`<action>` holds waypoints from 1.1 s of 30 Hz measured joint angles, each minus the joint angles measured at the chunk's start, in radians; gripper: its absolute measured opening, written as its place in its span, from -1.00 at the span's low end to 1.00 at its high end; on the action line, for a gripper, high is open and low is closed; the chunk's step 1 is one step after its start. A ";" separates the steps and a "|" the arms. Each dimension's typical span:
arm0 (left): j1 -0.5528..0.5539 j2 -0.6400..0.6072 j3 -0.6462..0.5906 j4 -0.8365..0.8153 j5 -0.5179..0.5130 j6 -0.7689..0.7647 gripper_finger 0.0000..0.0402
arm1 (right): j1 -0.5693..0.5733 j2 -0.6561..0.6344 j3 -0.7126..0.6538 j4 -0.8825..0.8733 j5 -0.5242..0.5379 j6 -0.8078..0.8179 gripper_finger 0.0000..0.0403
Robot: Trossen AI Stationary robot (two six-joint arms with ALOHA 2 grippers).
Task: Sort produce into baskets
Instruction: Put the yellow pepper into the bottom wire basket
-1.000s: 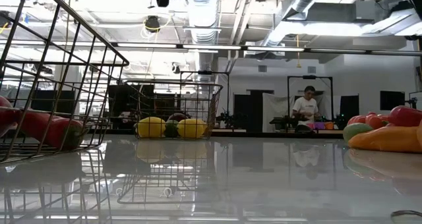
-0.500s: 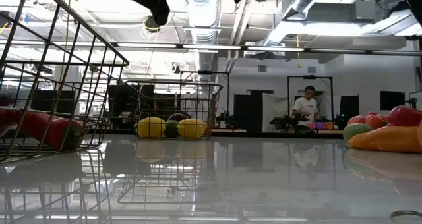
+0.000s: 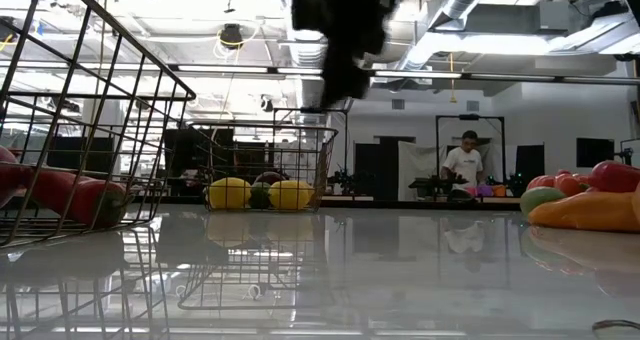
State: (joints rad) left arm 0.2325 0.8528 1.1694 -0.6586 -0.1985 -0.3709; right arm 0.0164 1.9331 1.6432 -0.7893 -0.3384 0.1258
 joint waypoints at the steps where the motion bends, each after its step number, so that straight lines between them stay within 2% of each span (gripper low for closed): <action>1: 0.000 0.000 0.000 -0.005 0.000 0.026 0.19 | 0.002 0.000 0.000 -0.064 0.028 -0.004 0.42; 4: 0.000 0.000 0.000 -0.006 0.000 0.092 0.19 | 0.013 0.001 -0.019 -0.266 0.079 0.000 0.42; 7: 0.000 0.000 0.000 -0.005 0.000 0.116 0.19 | 0.028 -0.008 -0.078 -0.344 0.081 0.031 0.42; 16: 0.000 0.000 0.000 -0.021 0.036 0.123 0.19 | 0.056 -0.199 -0.341 -0.319 0.054 0.191 0.42; 20: 0.000 0.011 0.000 -0.021 0.034 0.119 0.19 | 0.053 -0.295 -0.435 -0.348 0.127 0.245 0.42; 26: 0.000 0.039 0.000 -0.024 0.031 0.102 0.19 | 0.055 -0.344 -0.546 -0.391 0.148 0.250 0.42; 33: 0.000 0.084 0.000 -0.014 0.035 0.031 0.19 | 0.081 -0.343 -0.672 -0.367 0.158 0.232 0.42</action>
State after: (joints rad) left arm 0.2325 0.9369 1.1693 -0.6726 -0.1630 -0.3397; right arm 0.0976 1.5902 0.9715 -1.1562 -0.1807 0.3583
